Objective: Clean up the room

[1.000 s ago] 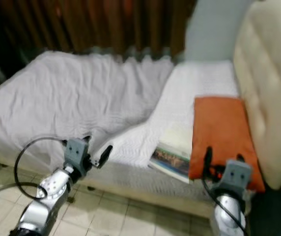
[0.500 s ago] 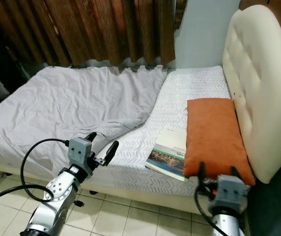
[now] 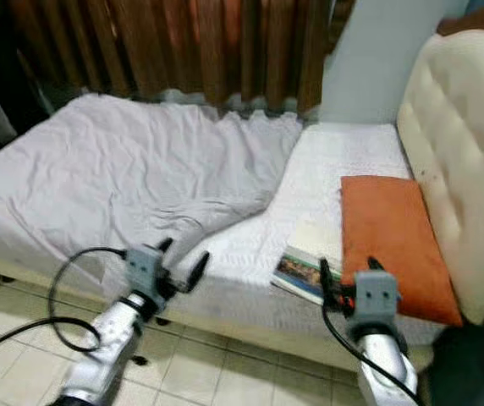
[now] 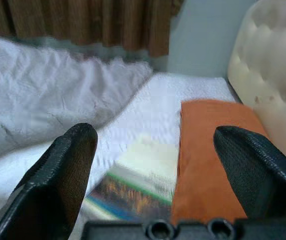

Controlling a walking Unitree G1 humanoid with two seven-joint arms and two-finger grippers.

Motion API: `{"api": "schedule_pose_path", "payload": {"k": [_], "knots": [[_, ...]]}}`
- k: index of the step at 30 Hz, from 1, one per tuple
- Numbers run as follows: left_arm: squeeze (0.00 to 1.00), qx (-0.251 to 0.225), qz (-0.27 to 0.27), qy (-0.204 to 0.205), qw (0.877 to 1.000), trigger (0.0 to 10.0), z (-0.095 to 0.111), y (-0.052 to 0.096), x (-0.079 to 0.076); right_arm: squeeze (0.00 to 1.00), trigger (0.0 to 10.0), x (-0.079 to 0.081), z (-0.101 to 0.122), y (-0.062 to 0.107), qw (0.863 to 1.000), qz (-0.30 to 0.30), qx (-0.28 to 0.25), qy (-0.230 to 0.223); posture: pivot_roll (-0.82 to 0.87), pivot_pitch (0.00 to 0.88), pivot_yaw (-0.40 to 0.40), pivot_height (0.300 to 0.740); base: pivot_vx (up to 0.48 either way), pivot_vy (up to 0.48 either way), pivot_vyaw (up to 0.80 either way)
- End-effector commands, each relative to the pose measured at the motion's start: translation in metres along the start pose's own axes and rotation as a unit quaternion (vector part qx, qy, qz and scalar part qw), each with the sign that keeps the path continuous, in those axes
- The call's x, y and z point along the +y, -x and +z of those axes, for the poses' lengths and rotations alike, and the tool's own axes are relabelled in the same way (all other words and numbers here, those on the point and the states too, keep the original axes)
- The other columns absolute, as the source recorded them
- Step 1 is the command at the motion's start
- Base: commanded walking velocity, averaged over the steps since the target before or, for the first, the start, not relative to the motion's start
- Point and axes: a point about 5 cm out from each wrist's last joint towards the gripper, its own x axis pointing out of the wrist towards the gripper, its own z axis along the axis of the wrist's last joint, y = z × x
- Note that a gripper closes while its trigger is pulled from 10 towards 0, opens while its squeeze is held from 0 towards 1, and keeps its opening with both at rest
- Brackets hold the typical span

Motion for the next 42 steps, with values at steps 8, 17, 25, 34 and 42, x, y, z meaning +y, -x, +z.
{"api": "schedule_pose_path", "payload": {"k": [8, 17, 25, 34, 42], "knots": [[0.0, 0.014, 0.002, -0.003, 1.0, 10.0, 0.002, -0.005, 0.011, 0.0, 10.0, 0.009, 0.003, -0.013, 1.0, 0.015, 0.003, -0.008, -0.17, 0.017, -0.019, 0.74, 0.0, 0.48, -0.4], [0.0, 0.034, 0.047, -0.014, 0.998, 10.0, -0.006, -0.002, 0.012, 0.0, 10.0, 0.01, 0.0, -0.016, 1.0, 0.012, 0.009, -0.017, -0.16, 0.023, 0.005, 0.74, 0.0, 0.16, -0.27], [0.0, 0.048, 0.053, -0.038, 0.997, 10.0, -0.002, -0.004, 0.018, 0.0, 10.0, 0.013, -0.002, -0.018, 0.999, 0.012, 0.01, -0.037, -0.15, 0.033, 0.02, 0.74, 0.248, 0.339, 0.0], [0.0, 0.022, 0.056, -0.044, 0.997, 10.0, 0.01, 0.0, 0.026, 0.0, 10.0, 0.015, -0.003, -0.017, 0.998, 0.013, 0.007, -0.065, -0.13, 0.02, 0.031, 0.74, 0.295, 0.379, 0.0], [0.0, 0.037, 0.034, -0.071, 0.996, 10.0, 0.011, -0.008, 0.025, 0.0, 10.0, 0.021, -0.005, -0.022, 0.997, 0.019, 0.01, -0.077, -0.13, 0.0, 0.05, 0.74, 0.358, 0.263, -0.2]]}}
